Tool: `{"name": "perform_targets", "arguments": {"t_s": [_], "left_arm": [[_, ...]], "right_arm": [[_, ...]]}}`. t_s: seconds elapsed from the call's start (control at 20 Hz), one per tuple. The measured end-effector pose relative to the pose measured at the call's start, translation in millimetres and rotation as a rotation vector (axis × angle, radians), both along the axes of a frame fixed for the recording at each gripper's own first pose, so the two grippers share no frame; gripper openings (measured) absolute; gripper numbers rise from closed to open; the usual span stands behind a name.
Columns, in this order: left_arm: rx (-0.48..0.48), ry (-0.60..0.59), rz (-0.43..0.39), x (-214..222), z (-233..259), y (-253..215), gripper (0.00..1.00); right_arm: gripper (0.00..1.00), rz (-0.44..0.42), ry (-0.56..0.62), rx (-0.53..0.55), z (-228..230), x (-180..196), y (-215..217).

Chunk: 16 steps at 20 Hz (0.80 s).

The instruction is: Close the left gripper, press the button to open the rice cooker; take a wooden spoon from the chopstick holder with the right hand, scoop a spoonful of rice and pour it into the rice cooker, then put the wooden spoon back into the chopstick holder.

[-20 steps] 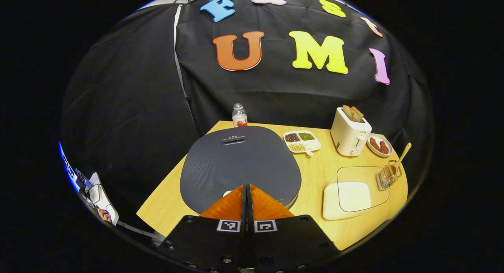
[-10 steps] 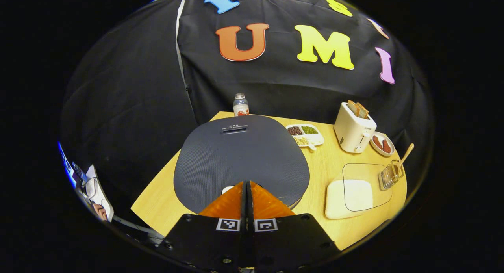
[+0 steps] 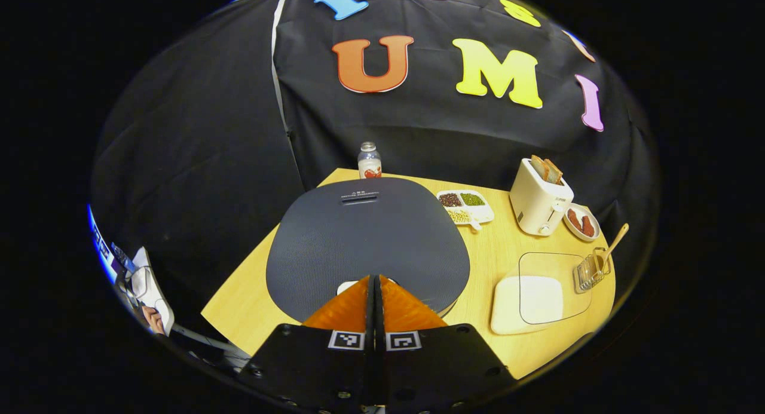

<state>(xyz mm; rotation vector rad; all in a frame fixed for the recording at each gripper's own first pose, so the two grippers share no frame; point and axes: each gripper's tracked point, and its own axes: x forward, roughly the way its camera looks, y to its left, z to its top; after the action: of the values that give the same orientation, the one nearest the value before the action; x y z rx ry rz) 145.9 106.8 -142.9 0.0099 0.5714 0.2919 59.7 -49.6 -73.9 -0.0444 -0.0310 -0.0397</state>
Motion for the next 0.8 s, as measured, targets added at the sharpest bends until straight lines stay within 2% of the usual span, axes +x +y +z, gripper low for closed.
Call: {"name": "perform_targets", "arguments": {"t_s": [0.05, 0.15, 0.2, 0.25, 0.3, 0.4, 0.45, 0.5, 0.55, 0.75, 0.8], "left_arm": [[0.025, -0.062, 0.002, -4.6, 21.9, -0.3, 0.0], [0.038, -0.2, -0.004, -7.9, 66.2, -9.1, 0.01], [-0.001, -0.228, -0.025, -15.6, 78.4, -21.4, 0.21], [-0.033, -0.26, -0.051, -22.9, 85.9, -31.8, 0.43], [-0.04, -0.289, -0.062, -28.1, 93.9, -37.5, 0.65], [-0.002, -0.328, -0.066, -39.5, 104.3, -36.4, 0.98], [0.006, -0.345, -0.075, -45.1, 109.2, -40.4, 0.96], [0.004, -0.351, -0.078, -50.7, 109.5, -44.2, 0.95], [0.014, -0.363, -0.082, -55.5, 113.7, -46.6, 0.95], [0.019, -0.425, -0.101, -80.0, 119.5, -62.4, 0.95], [0.006, -0.443, -0.115, -84.8, 119.9, -70.4, 0.95]], "right_arm": [[0.94, -0.005, 0.0, -0.008, -1.7, 1.0, -1.1], [0.94, -0.012, 0.008, -0.022, -7.6, 2.8, -1.0], [1.0, -0.01, 0.017, -0.025, -9.9, 4.4, 0.6], [1.0, -0.009, 0.025, -0.026, -13.8, 5.9, 1.9], [1.0, -0.008, 0.033, -0.026, -16.2, 7.9, 3.4], [1.0, -0.008, 0.041, -0.025, -19.9, 11.2, 4.7], [1.0, -0.009, 0.045, -0.022, -22.1, 12.9, 5.1], [0.94, -0.002, 0.05, -0.02, -24.1, 15.5, 7.2], [1.0, 0.004, 0.062, -0.017, -29.3, 20.0, 8.8], [1.0, 0.029, 0.096, 0.0, -39.9, 47.0, 14.1], [0.94, 0.038, 0.098, -0.001, -42.5, 56.4, 15.3]]}}
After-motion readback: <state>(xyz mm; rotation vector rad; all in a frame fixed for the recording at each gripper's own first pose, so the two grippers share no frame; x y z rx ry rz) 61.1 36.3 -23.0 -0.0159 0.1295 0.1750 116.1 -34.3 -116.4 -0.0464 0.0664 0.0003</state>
